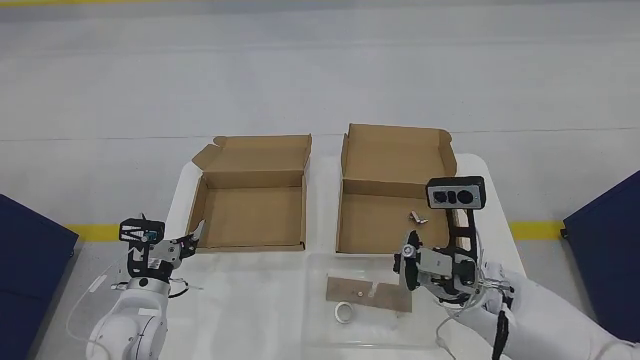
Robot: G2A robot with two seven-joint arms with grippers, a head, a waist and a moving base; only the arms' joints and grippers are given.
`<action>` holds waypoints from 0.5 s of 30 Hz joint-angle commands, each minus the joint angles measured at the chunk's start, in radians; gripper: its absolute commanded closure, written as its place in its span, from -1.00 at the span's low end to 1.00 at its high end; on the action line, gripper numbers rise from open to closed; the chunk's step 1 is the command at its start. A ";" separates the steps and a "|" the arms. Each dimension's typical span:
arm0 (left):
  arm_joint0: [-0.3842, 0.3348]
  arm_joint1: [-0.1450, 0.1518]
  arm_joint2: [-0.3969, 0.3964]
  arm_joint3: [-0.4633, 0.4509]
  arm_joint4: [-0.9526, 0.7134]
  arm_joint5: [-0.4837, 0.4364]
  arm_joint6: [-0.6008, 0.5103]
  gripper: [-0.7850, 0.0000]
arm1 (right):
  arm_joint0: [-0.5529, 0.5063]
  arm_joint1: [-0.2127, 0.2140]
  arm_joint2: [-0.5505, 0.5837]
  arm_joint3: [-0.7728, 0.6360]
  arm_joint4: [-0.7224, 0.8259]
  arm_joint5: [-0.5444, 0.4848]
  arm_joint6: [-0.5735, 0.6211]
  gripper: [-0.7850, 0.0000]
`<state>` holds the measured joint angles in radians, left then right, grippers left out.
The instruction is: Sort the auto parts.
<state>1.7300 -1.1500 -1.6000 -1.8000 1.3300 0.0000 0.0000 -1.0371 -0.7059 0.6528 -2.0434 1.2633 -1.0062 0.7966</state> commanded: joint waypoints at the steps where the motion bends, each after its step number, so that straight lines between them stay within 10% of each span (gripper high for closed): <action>1: 0.000 0.000 0.000 0.000 0.000 0.000 0.000 -1.00 | -0.015 -0.006 0.011 -0.022 0.012 -0.005 -0.024 1.00; 15: 0.000 0.000 0.000 0.000 0.000 0.000 0.000 -1.00 | -0.099 -0.082 0.096 -0.094 0.166 0.038 0.055 1.00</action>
<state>1.7300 -1.1500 -1.6000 -1.8000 1.3300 0.0000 0.0000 -1.1330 -0.7830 0.7437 -2.1340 1.4209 -0.9735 0.8467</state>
